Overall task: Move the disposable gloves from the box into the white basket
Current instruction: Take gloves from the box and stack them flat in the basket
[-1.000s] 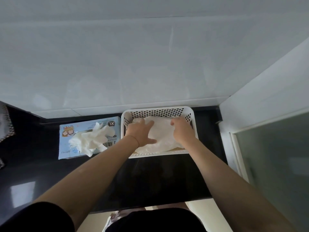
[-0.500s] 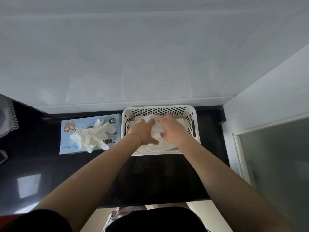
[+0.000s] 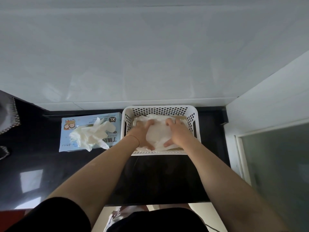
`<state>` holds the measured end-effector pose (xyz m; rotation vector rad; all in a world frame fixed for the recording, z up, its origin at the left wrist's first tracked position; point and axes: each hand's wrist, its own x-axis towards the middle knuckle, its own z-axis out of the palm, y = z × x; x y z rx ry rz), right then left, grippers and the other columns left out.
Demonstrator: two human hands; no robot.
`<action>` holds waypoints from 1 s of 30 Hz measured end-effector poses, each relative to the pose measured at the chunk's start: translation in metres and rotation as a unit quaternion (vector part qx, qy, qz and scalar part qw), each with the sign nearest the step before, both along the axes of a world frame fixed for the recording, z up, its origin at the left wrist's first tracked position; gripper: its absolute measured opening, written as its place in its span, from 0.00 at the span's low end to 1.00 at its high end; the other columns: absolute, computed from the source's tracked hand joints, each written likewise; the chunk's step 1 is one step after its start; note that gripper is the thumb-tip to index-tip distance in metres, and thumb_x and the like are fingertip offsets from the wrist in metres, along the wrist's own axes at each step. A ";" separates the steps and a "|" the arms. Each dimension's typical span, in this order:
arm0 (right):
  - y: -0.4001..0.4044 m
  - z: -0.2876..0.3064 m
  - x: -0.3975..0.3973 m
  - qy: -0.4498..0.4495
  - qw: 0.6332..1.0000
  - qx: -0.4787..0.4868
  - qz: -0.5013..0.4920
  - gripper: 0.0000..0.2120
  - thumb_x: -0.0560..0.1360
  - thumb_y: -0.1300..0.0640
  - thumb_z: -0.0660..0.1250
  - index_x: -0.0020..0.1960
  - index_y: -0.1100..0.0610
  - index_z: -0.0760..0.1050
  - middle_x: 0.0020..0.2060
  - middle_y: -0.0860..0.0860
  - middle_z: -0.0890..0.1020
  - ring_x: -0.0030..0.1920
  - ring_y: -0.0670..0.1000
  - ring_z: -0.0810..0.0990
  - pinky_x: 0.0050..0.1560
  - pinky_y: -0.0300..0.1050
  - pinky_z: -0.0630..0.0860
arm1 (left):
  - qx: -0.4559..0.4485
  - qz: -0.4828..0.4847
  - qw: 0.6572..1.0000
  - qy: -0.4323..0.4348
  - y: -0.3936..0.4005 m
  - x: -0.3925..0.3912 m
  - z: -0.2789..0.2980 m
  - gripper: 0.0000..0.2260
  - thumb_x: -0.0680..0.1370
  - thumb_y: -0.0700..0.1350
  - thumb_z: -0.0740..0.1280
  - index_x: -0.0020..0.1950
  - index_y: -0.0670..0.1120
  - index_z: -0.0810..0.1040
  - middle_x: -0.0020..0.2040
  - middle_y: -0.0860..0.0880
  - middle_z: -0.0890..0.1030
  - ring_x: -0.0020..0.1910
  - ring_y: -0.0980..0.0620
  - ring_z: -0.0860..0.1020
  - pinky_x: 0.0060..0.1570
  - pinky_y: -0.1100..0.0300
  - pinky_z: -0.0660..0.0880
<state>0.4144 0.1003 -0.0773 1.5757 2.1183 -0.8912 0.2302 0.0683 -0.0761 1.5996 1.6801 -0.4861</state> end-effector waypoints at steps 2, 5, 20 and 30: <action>0.002 0.007 0.000 -0.002 1.000 -0.024 -0.007 0.35 0.66 0.56 0.79 0.65 0.49 0.62 0.63 0.53 0.67 0.57 0.54 0.73 0.54 0.50 0.76 | -0.015 0.016 1.000 -0.022 0.002 -0.001 0.006 0.52 0.63 0.51 0.81 0.76 0.60 0.50 0.69 0.39 0.60 0.62 0.36 0.71 0.50 0.42 0.80; 0.006 0.023 -0.003 0.007 1.000 0.004 -0.007 0.20 0.75 0.67 0.65 0.63 0.54 0.67 0.58 0.54 0.74 0.49 0.53 0.76 0.48 0.47 0.76 | -0.035 0.033 0.997 -0.062 0.008 -0.004 0.020 0.47 0.67 0.48 0.80 0.77 0.57 0.53 0.61 0.41 0.71 0.51 0.43 0.78 0.45 0.51 0.82; -0.039 0.095 -0.168 0.246 0.962 0.096 -0.063 0.07 0.76 0.49 0.67 0.51 0.52 0.77 0.41 0.46 0.79 0.41 0.50 0.78 0.43 0.48 0.76 | 0.307 0.276 0.902 -0.122 -0.026 -0.141 0.106 0.06 0.78 0.47 0.63 0.48 0.49 0.80 0.37 0.53 0.78 0.39 0.49 0.77 0.41 0.56 0.76; -0.062 0.079 -0.234 0.140 0.980 0.143 0.011 0.05 0.76 0.50 0.66 0.48 0.50 0.80 0.46 0.49 0.80 0.52 0.54 0.78 0.51 0.49 0.71 | 0.237 0.200 0.945 -0.107 -0.058 -0.196 0.103 0.05 0.73 0.50 0.67 0.46 0.52 0.80 0.39 0.56 0.75 0.40 0.54 0.74 0.40 0.60 0.71</action>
